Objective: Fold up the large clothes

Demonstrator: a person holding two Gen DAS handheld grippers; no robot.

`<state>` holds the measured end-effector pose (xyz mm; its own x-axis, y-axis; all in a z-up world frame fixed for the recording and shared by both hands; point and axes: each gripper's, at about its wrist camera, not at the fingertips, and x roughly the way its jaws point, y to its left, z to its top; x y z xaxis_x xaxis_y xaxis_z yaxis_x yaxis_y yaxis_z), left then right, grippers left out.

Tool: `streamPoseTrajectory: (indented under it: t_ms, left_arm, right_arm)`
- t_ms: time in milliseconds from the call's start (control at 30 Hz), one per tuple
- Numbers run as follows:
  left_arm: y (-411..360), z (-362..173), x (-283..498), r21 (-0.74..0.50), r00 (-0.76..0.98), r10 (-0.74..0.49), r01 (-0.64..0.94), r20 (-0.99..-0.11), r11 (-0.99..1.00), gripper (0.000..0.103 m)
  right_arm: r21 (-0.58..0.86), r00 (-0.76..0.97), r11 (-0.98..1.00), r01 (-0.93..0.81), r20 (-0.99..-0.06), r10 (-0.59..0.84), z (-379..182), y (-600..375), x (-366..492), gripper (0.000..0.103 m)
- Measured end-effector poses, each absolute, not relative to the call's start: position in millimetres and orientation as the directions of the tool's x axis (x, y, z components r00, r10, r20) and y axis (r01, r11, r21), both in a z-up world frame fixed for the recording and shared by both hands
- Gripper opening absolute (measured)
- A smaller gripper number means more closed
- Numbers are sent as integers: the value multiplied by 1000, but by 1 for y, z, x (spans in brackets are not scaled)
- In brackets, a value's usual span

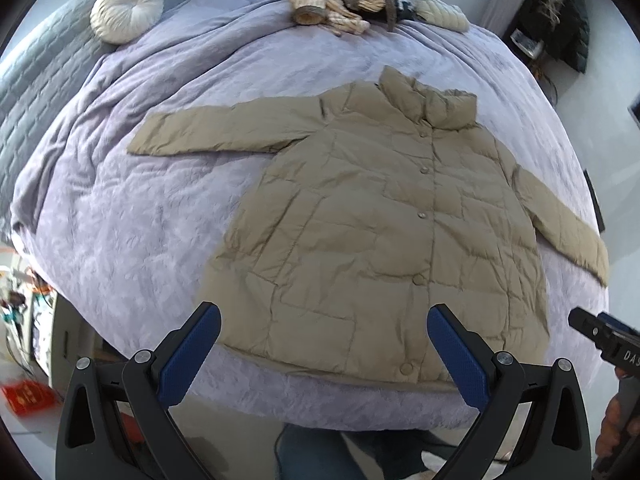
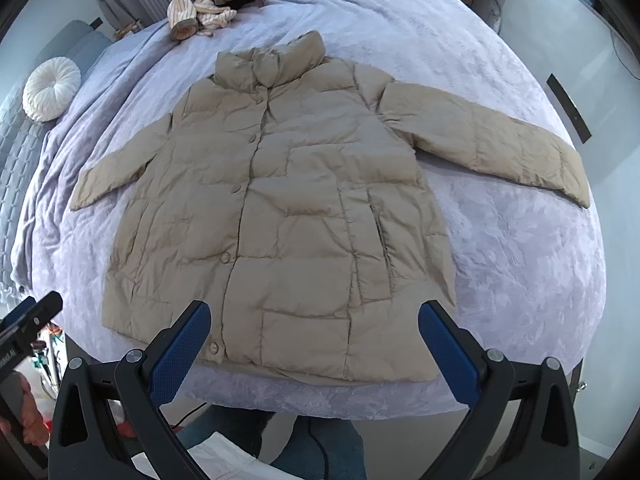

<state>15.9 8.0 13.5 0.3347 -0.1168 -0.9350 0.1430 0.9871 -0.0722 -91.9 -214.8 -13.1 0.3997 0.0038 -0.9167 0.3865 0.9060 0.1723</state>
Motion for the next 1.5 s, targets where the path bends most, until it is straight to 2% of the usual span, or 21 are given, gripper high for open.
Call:
streamPoseTrajectory:
  t_ms: [133, 200, 467, 667, 833, 933, 1000, 1067, 1100, 1167, 1300, 1367, 1400, 1433, 1467, 1500]
  left_arm:
    - [39, -2, 38, -119, 312, -141, 89, -939, 989, 103]
    - [58, -10, 55, -161, 302, -172, 63, -937, 985, 103]
    - [151, -41, 155, -229, 362, -193, -60, -912, 971, 103]
    - [212, -113, 243, -254, 347, -183, -169, -920, 952, 103]
    - [247, -180, 296, -373, 341, -275, -270, -899, 887, 103]
    - [258, -210, 322, -387, 345, -279, -301, -896, 872, 103]
    - [260, -226, 336, -376, 346, -265, -309, -900, 873, 103]
    - [266, -241, 349, -393, 352, -277, -318, -894, 863, 103]
    - [269, -246, 354, -401, 358, -282, -322, -890, 858, 103]
    - [272, -253, 360, -410, 377, -280, -328, -883, 851, 103]
    - [269, -256, 368, -379, 418, -227, -327, -880, 866, 103]
    - [268, -252, 370, -357, 436, -197, -324, -878, 876, 96]
    - [267, -251, 372, -341, 443, -175, -327, -879, 881, 83]
    - [267, -250, 375, -334, 447, -167, -325, -879, 885, 66]
    - [266, -249, 378, -341, 455, -176, -310, -873, 888, 55]
    - [268, -247, 376, -350, 460, -189, -296, -868, 889, 30]
  right_arm:
    - [191, 357, 900, 391, -933, 43, -13, -209, -78, 103]
    - [151, 318, 909, 387, -948, 22, -17, -203, -70, 103]
    - [241, 246, 903, 356, -956, 158, -59, -141, 21, 103]
    - [243, 215, 913, 328, -960, 179, -100, -92, 114, 103]
    - [205, 244, 949, 240, -959, 146, -131, -60, 186, 103]
    - [178, 267, 964, 197, -956, 122, -147, -45, 225, 102]
    - [161, 283, 969, 188, -953, 103, -157, -43, 241, 94]
    - [166, 309, 968, 187, -945, 103, -168, -42, 261, 68]
    - [176, 313, 966, 189, -943, 110, -173, -43, 269, 61]
    - [218, 333, 958, 189, -931, 146, -185, -43, 285, 32]
    - [196, 353, 966, 169, -927, 127, -208, -38, 304, 23]
    - [191, 333, 965, 182, -935, 123, -225, -35, 309, 21]
    - [181, 329, 966, 185, -938, 113, -231, -34, 310, 21]
    - [167, 329, 969, 185, -939, 99, -235, -32, 310, 21]
    - [153, 330, 972, 180, -940, 87, -237, -31, 308, 21]
    - [139, 330, 975, 174, -941, 76, -237, -29, 308, 21]
